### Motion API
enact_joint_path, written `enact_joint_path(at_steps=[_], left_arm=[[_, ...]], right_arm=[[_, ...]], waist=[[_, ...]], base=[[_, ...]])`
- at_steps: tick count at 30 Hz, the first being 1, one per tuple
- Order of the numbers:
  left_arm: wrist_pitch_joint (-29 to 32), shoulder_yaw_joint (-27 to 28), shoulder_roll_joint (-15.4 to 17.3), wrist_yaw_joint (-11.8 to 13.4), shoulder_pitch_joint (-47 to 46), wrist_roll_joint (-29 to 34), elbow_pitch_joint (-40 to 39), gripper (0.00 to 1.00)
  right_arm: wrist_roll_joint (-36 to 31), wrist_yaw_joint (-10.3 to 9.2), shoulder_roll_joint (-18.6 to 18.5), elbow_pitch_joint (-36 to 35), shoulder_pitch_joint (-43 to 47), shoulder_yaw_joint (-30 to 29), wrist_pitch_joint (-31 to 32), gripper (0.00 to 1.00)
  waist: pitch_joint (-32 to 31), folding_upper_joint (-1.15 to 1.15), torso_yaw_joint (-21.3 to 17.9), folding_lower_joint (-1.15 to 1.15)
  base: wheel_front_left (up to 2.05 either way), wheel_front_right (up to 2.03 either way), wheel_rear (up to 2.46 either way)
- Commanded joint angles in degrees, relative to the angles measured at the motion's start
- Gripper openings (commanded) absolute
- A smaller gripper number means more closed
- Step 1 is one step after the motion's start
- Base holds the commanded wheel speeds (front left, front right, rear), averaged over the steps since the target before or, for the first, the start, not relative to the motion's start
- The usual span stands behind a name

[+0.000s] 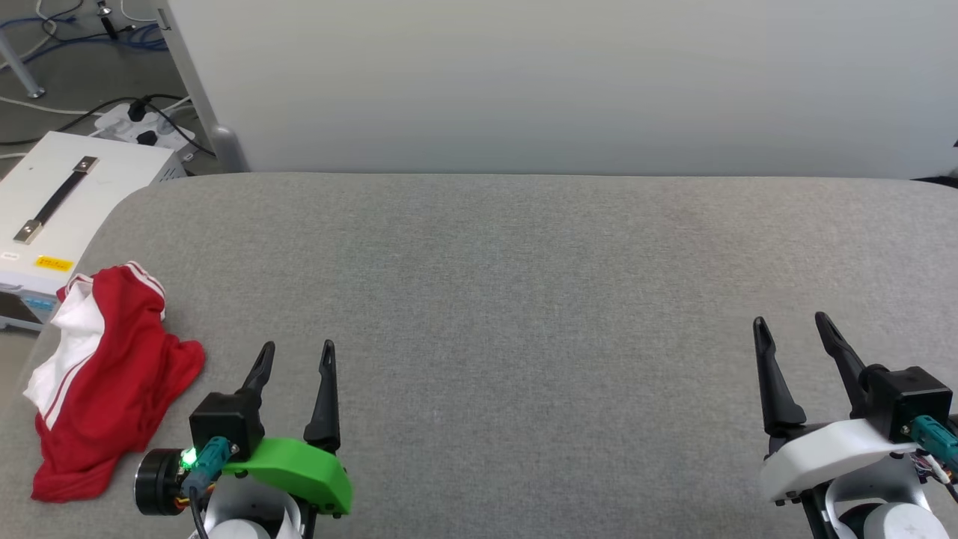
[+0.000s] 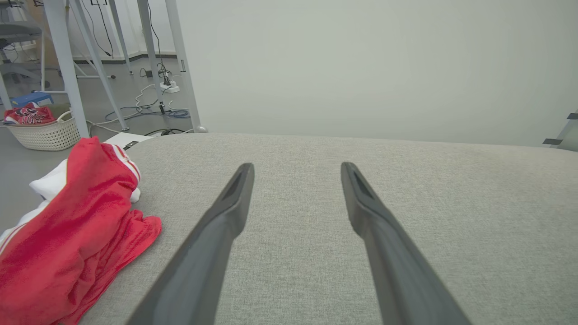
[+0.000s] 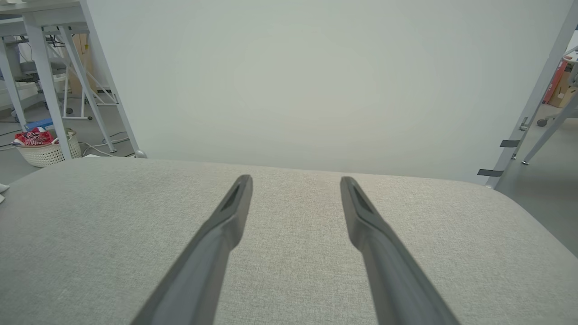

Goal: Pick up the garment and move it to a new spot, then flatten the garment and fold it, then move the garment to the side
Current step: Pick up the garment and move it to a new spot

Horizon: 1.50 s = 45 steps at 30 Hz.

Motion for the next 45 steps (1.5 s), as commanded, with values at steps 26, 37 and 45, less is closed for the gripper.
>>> enact_joint_path(at_steps=[26,37,45], left_arm=[[-3.59,5.02,2.43,-1.88,-1.68,-3.97,1.1,1.0],[-4.9,6.14,1.4,-2.52,-1.12,-4.9,0.39,1.0],[-5.84,6.6,0.88,-2.93,-0.87,-4.36,0.15,1.0]], right_arm=[[-1.91,-0.03,-0.5,-2.27,-0.32,6.42,0.43,1.0],[-1.35,-0.04,-1.3,-3.45,-1.44,7.57,-0.29,1.0],[-0.52,-0.04,-2.19,-4.98,-2.05,8.38,-0.44,1.0]], waist=[[0.8,0.0,20.84,0.0],[1.67,0.0,26.41,0.0],[2.14,0.0,28.35,0.0]], base=[[0.0,0.0,0.0],[-0.13,-0.13,-0.13],[-0.05,-0.05,-0.05]])
